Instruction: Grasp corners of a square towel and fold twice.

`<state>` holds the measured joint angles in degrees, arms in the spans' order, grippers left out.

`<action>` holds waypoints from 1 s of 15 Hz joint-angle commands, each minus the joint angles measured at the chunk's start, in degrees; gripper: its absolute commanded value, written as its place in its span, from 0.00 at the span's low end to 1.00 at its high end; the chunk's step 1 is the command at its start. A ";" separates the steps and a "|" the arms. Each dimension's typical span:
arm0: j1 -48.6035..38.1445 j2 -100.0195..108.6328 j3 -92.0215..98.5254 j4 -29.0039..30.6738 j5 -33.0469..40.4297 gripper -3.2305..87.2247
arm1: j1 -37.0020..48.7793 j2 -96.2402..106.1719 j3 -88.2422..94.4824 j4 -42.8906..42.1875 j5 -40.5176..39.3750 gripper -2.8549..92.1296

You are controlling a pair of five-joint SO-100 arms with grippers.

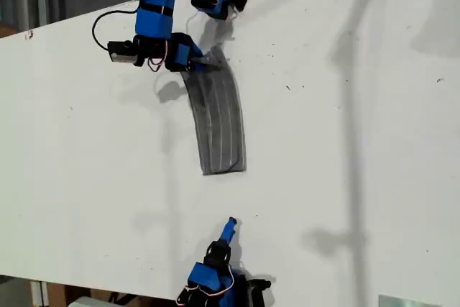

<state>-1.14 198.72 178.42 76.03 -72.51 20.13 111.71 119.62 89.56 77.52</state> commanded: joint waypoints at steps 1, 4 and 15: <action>0.97 0.09 0.18 -0.88 1.05 0.25 | -1.23 0.00 -7.12 0.53 -2.81 0.03; 1.05 0.09 0.18 -1.05 11.43 0.25 | -4.13 -7.12 -16.87 -0.18 -7.65 0.03; 0.79 0.09 0.18 -1.05 11.43 0.25 | -8.96 -37.44 -60.38 0.62 -20.30 0.03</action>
<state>-0.53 198.72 178.42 75.67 -61.61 11.95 74.53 65.57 91.32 59.06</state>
